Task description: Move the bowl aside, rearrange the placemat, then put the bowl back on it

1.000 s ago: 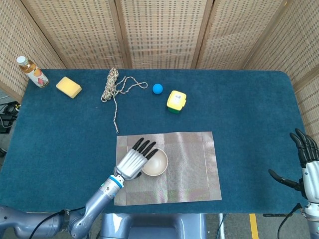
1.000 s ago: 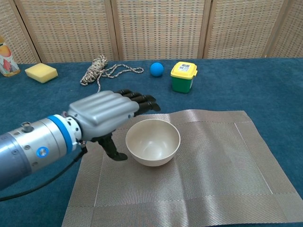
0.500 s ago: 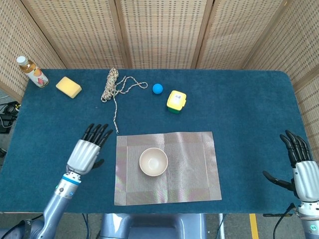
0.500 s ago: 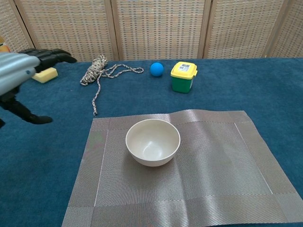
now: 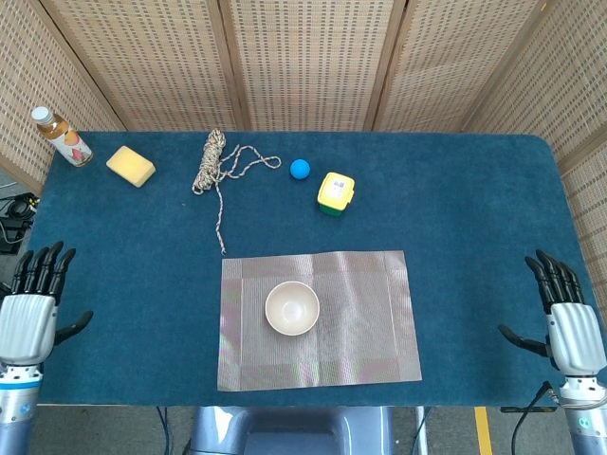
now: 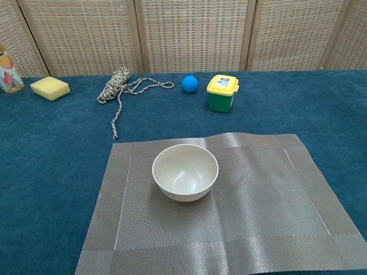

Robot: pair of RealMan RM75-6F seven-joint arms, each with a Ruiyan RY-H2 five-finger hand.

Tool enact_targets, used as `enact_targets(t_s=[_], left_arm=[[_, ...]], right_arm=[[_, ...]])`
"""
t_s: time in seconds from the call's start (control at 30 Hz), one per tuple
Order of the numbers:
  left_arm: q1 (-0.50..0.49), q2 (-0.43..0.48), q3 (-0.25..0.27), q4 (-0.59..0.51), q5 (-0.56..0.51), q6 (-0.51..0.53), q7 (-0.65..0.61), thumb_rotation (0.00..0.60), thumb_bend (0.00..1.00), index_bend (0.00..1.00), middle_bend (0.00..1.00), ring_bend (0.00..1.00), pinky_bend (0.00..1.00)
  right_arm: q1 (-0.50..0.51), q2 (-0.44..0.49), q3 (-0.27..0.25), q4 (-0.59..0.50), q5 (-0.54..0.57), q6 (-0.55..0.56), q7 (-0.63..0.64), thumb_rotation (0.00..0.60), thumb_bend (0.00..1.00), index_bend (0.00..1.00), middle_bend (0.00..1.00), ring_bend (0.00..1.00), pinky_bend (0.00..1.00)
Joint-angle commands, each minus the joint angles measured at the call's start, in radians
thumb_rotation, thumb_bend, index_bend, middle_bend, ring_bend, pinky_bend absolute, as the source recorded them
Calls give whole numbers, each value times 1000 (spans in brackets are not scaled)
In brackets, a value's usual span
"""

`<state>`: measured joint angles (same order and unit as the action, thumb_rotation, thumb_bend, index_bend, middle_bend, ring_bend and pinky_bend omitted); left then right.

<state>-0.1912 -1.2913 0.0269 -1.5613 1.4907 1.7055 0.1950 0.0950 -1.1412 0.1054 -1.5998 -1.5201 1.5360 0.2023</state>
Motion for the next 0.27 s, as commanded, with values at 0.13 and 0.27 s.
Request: enact_targets(t_s=[0.13,0.27], left_arm=[[24,3,0,48,12,1,-29,600,133,28,0,0,0],[26,5,-3,49,8,-27,-46,600,133,28,0,0,0]], right_arm=[[17,34,-1,-31,100,-109,-62,600,227,0,0,0,0],[27,43,2,-48,132,-145,-86,600,227,0,0,0,0]])
